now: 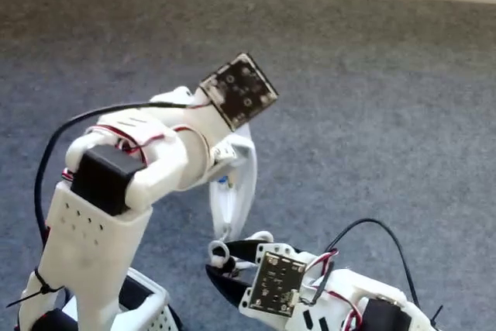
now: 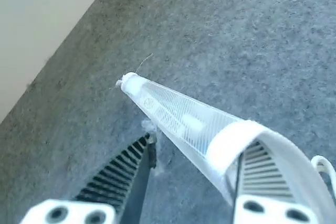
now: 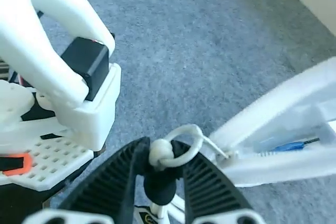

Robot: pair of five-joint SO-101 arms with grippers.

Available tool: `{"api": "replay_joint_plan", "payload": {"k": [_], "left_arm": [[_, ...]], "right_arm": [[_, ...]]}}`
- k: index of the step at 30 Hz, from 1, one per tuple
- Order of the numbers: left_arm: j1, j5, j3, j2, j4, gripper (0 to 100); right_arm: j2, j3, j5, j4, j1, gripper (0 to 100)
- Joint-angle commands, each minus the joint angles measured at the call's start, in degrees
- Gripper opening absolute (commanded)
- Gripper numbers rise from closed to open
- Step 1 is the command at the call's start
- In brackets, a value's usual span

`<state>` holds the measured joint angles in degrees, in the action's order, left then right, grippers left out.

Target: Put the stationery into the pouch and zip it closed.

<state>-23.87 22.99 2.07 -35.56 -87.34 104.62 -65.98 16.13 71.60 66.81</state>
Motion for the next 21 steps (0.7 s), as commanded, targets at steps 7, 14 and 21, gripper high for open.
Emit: {"api": "replay_joint_plan", "payload": {"k": [7, 14, 21], "left_arm": [[-9.3, -0.3, -2.7, 0.7, 0.2, 24], [-13.7, -3.3, -3.3, 2.1, -0.1, 24], [-14.1, -3.5, -10.9, 2.1, -5.1, 24]], "right_arm": [[0.7, 0.5, 0.4, 1.3, 0.9, 0.4], [0.8, 0.7, 0.4, 2.4, 0.7, 0.4], [0.8, 3.3, 0.1, 2.5, -4.9, 0.4]]}}
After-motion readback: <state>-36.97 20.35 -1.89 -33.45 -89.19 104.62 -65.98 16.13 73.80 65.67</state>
